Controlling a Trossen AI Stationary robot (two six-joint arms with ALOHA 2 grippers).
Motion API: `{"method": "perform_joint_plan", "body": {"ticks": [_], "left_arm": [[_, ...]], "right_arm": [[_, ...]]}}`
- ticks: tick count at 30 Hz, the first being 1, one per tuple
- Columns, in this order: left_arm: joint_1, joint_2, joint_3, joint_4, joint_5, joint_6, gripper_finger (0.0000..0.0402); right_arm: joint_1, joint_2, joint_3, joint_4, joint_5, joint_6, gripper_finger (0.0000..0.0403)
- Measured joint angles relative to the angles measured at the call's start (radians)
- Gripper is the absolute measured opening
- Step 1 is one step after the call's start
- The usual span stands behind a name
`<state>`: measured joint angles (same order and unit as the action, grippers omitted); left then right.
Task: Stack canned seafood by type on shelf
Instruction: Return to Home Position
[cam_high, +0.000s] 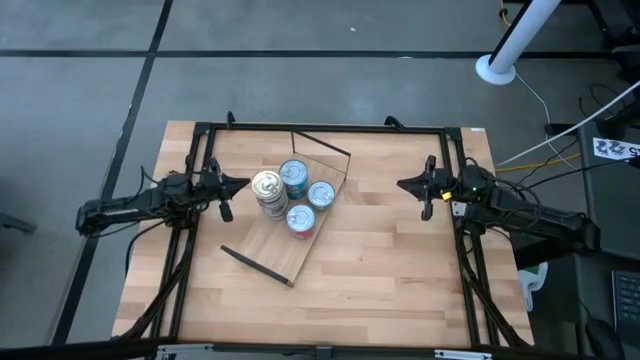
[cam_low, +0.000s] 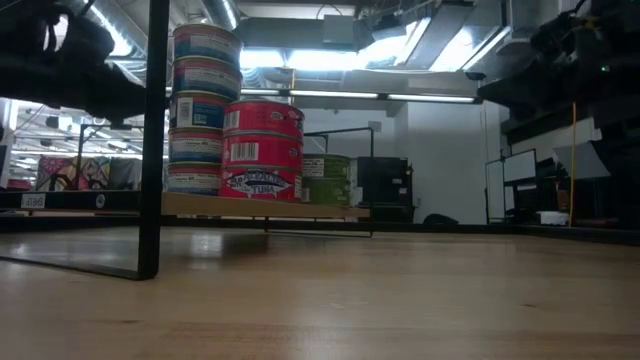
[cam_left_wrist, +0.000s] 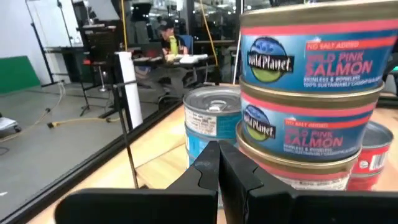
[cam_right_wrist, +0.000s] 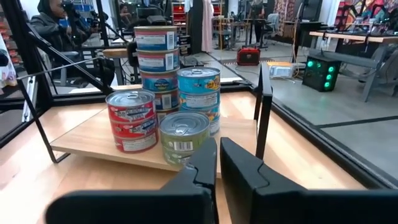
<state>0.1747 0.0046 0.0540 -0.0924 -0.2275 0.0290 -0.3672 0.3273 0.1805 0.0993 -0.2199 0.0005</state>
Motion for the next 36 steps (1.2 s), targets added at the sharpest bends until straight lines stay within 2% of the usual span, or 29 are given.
{"method": "perform_joint_plan", "body": {"ticks": [7,13,19,32,36], "left_arm": [[0.009,0.000,-0.012,0.032,0.060,0.026,0.0000],[0.009,0.001,-0.046,0.103,0.209,0.119,0.0000],[0.009,0.002,-0.046,0.103,0.216,0.107,0.0000],[0.009,0.002,-0.046,0.101,0.216,0.107,0.0000],[0.009,0.002,-0.046,0.101,0.216,0.108,0.0000]], "right_arm": [[0.000,-0.138,-0.040,-0.056,0.000,0.029,0.0024],[0.000,-0.249,-0.098,-0.046,0.000,0.029,0.0024],[0.000,-0.327,-0.163,-0.038,0.000,0.055,0.0024],[0.000,-0.321,-0.170,-0.044,0.004,0.054,0.0024],[0.000,-0.321,-0.170,-0.060,0.099,0.047,0.0024]]}}
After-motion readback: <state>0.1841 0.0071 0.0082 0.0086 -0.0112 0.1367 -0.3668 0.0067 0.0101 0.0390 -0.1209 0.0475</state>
